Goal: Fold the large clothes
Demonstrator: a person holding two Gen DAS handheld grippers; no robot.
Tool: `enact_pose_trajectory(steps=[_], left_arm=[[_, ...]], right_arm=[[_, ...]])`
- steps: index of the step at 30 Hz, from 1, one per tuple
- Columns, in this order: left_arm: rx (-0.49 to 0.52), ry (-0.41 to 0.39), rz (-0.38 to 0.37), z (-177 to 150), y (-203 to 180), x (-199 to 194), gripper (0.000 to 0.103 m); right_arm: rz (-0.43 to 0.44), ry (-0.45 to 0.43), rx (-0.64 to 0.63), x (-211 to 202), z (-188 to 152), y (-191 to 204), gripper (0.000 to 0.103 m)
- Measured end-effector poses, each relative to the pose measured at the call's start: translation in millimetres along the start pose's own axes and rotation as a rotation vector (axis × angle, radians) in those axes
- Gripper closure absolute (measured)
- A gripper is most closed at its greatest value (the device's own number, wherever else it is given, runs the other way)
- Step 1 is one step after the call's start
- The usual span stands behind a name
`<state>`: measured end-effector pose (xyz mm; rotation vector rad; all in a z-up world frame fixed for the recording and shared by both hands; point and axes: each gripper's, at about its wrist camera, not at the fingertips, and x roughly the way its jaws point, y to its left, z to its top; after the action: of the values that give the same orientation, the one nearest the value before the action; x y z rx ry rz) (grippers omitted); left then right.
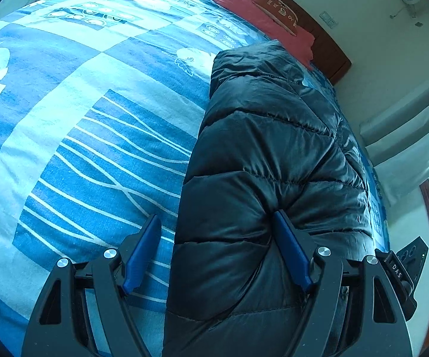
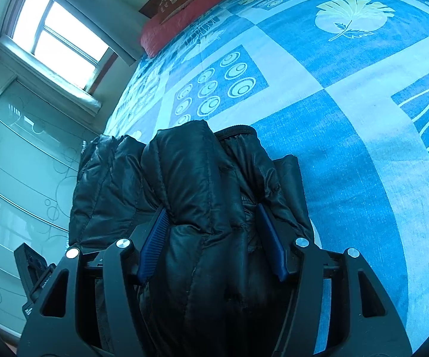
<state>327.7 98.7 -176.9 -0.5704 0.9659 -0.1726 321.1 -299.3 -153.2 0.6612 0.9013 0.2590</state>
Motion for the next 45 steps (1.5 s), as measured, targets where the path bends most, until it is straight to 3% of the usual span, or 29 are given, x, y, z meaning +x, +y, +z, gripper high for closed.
enact_pose_trajectory(steps=[4,15,27,45], left_arm=[[0.007,-0.011,0.015,0,0,-8,0.022],[0.028,-0.029,0.065,-4,-5,-34,0.022],[0.036,-0.066,0.138,-18,-10,-61,0.022],[0.105,-0.092,0.215,-69,-17,-99,0.022]], right_arm=[[0.008,-0.020,-0.001,-10,-2,3,0.038],[-0.007,-0.053,0.006,-40,-8,8,0.034],[-0.103,-0.082,-0.003,-66,-22,16,0.034],[-0.222,-0.093,-0.095,-115,-86,32,0.034]])
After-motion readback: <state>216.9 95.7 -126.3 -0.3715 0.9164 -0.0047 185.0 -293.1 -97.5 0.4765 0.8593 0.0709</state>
